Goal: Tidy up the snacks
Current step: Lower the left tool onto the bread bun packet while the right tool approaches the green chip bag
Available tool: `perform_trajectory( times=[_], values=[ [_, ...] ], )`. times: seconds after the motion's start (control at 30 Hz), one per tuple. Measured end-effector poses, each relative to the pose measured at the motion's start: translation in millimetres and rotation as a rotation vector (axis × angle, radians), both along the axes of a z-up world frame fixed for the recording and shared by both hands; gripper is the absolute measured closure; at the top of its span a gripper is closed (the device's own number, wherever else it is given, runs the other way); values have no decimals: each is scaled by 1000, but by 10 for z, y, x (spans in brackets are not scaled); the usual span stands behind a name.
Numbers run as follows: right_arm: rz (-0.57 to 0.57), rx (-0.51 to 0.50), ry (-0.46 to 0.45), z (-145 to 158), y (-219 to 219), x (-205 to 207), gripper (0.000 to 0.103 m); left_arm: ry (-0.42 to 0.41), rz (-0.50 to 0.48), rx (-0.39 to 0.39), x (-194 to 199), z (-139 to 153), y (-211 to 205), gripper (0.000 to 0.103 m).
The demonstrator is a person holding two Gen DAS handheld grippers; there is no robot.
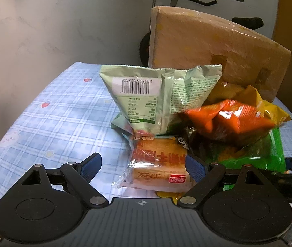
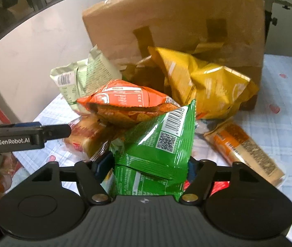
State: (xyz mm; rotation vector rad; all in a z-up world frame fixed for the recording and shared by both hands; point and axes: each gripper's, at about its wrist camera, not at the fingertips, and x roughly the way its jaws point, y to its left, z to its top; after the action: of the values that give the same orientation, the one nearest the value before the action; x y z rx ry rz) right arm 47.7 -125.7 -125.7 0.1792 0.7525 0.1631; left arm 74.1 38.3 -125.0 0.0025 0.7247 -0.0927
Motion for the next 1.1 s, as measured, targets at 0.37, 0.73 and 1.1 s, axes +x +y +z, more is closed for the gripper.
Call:
perform_trajectory(
  times=[0.37, 0.73, 1.1],
  values=[
    [-68, 0, -45, 107, -145, -85, 39, 28, -78, 44, 263, -147, -150, 12],
    [-71, 6, -43, 55, -172, -67, 39, 77, -69, 24, 447, -365, -171, 8],
    [-81, 32, -46, 31, -198, -79, 39, 46, -95, 28, 386, -366, -216, 25]
  ],
)
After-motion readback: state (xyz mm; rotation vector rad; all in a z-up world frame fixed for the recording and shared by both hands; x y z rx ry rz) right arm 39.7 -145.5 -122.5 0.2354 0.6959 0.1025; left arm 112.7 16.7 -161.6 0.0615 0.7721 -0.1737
